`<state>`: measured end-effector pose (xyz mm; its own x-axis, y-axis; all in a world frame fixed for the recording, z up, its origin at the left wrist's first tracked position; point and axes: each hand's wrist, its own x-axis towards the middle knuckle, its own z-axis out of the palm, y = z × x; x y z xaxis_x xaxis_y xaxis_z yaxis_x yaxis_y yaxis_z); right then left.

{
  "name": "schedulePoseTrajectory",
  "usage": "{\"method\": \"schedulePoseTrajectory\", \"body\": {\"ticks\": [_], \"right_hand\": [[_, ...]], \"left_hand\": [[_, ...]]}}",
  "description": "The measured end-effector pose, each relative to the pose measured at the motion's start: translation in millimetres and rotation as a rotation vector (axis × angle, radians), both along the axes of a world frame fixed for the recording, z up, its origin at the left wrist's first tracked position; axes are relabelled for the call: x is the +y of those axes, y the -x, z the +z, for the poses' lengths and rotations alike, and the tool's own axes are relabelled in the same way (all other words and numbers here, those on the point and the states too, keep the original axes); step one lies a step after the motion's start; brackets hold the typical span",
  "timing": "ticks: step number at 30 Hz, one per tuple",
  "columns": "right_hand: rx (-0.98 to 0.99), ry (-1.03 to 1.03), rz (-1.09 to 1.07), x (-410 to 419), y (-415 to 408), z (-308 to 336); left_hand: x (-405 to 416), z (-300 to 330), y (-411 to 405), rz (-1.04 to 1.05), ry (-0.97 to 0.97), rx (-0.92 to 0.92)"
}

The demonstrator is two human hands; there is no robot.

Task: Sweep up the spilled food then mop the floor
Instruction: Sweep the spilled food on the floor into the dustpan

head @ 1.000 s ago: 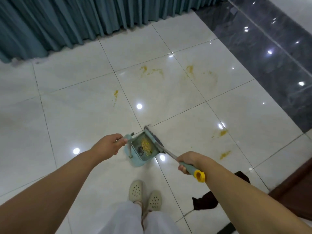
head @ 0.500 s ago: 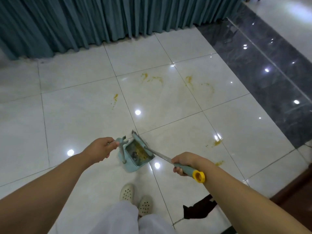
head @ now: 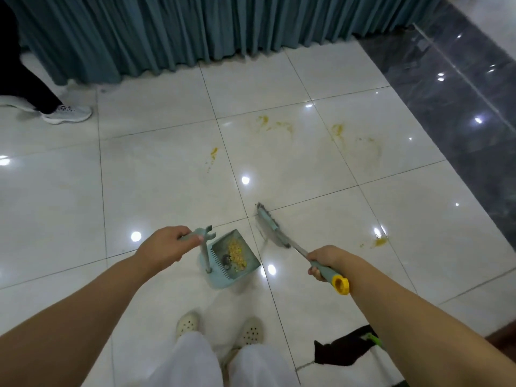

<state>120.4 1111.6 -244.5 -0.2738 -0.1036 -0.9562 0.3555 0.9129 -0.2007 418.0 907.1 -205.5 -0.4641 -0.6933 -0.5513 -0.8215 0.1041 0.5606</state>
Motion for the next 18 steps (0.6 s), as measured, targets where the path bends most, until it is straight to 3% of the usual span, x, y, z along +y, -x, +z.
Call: {"method": "schedulePoseTrajectory", "body": {"ticks": [9,18], "right_hand": [[-0.081,-0.081,0.009,-8,-68,-9],[-0.162,-0.037,-0.041,-20,-93,37]], "left_hand": [[-22,-20,-15,-0.067,0.006,-0.029],[-25,-26,-27,-0.233,0.026,-0.033]]}}
